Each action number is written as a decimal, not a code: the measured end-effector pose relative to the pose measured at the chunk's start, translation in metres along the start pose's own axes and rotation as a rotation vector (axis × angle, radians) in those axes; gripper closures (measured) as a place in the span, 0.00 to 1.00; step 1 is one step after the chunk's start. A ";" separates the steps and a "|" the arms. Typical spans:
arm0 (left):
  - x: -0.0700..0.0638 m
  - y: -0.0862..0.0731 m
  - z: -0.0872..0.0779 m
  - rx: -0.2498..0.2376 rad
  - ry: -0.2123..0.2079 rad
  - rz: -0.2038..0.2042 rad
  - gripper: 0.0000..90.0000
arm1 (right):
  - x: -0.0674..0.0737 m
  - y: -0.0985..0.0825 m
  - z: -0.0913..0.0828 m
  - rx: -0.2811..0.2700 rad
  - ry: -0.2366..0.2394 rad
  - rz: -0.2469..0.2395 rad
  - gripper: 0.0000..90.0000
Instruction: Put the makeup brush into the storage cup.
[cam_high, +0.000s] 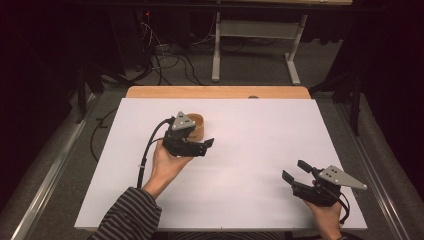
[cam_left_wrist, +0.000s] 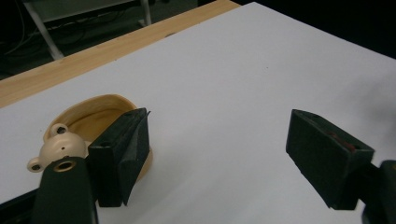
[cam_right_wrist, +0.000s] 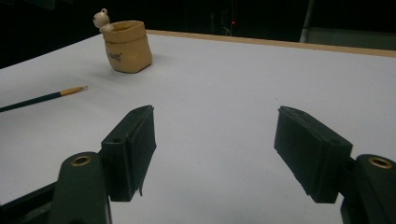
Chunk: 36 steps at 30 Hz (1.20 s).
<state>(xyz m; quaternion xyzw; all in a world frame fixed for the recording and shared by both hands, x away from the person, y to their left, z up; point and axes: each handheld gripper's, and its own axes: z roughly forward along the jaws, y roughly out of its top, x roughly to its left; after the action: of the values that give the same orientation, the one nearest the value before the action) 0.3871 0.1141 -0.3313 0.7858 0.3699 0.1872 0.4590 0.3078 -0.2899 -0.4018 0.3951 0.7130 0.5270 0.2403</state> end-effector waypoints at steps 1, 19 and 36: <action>0.000 0.001 -0.001 0.010 0.004 0.013 0.25 | 0.000 0.000 0.000 0.000 0.000 0.000 0.35; -0.005 0.010 -0.007 0.126 0.043 0.077 0.29 | 0.001 0.000 0.003 0.003 -0.008 -0.008 0.35; -0.003 0.016 -0.006 0.241 0.040 0.096 0.29 | 0.001 0.000 0.003 0.005 -0.006 -0.011 0.35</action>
<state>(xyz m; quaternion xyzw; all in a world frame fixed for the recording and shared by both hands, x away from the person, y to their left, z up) 0.3876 0.1101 -0.3143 0.8481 0.3609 0.1788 0.3441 0.3098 -0.2870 -0.4025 0.3934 0.7157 0.5228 0.2444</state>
